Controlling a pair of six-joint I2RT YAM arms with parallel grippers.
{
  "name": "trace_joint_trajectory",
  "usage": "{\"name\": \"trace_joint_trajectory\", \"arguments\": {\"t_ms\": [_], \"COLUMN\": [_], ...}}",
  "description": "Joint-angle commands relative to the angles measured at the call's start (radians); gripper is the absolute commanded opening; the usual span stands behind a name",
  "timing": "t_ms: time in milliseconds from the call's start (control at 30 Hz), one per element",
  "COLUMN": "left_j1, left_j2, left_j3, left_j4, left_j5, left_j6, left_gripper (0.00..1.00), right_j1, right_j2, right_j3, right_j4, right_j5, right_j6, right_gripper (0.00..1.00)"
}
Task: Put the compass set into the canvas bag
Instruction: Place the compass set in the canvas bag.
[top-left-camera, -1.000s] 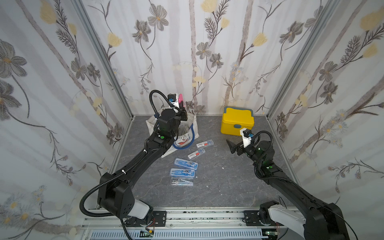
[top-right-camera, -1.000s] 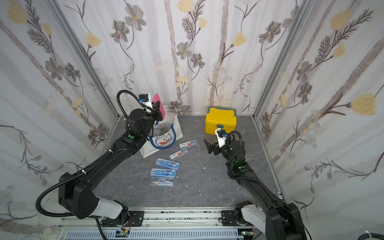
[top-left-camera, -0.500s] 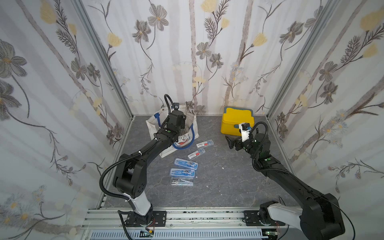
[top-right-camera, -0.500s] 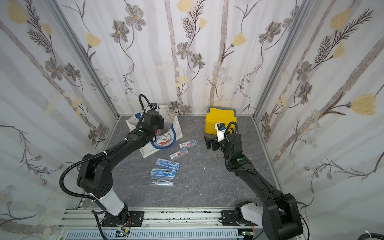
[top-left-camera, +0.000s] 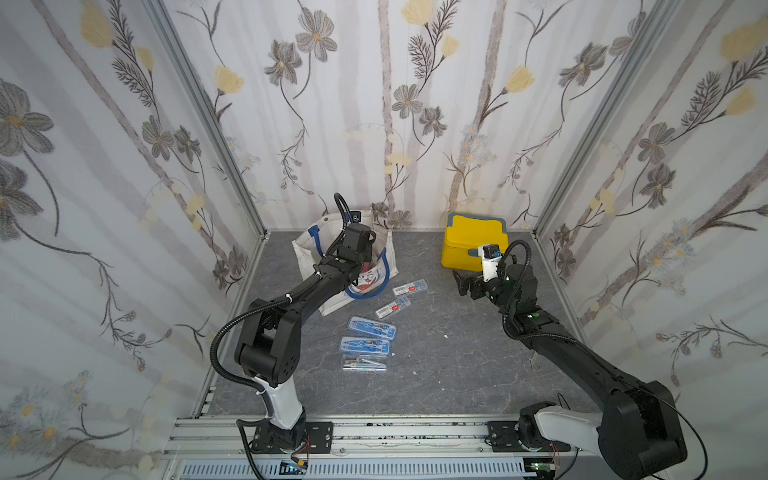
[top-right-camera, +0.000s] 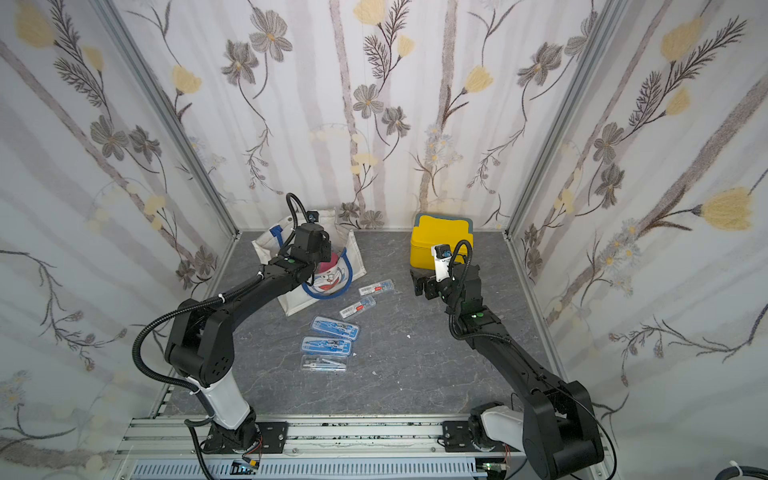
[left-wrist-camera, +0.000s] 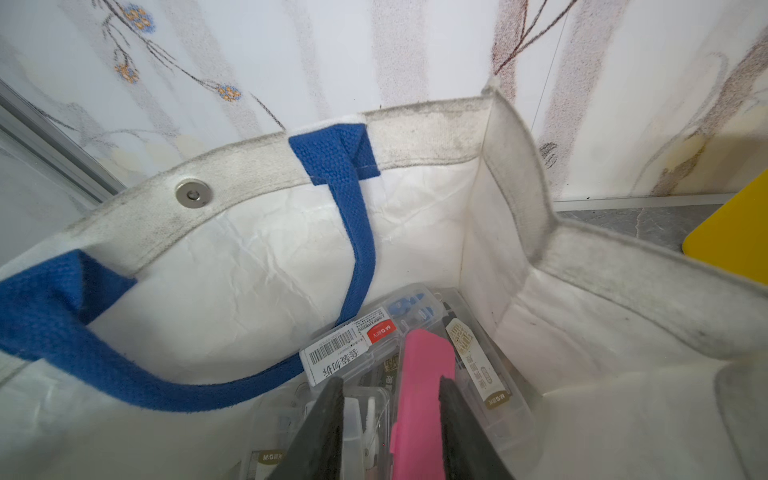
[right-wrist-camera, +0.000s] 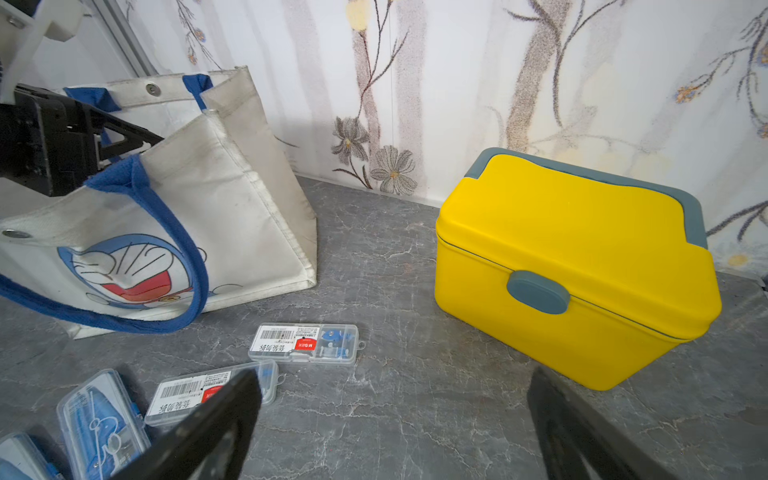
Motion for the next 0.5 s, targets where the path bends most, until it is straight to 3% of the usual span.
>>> {"name": "trace_joint_trajectory", "arguments": {"t_ms": [0,100,200,333,467], "left_j1": [0.0,0.001,0.0,0.0,0.0], "left_j2": [-0.02,-0.051,-0.108,-0.22,-0.344], "left_j3": [0.012,0.01,-0.013,-0.113,-0.257], "left_j4": [0.014,0.03,0.07,0.162,0.277], "left_j5": [0.015,0.041,0.085,0.178,0.279], "left_j6": [-0.016,-0.022,-0.037,-0.075,-0.159], "left_gripper": [0.43,0.52,0.65,1.0,1.0], "right_j1": [-0.001,0.001,0.003,0.056,0.138], "right_j2": [-0.009,-0.026,-0.036,-0.039,-0.013], "right_j3": [0.012,0.006,0.006,0.005,0.012], "right_j4": [-0.01,0.007,0.01,-0.011,-0.046], "right_j5": [0.059,0.061,-0.022,-0.077,-0.088], "right_j6": [0.041,0.06,0.052,-0.047,-0.151], "right_gripper": [1.0,1.0,0.99,1.0,1.0]}}
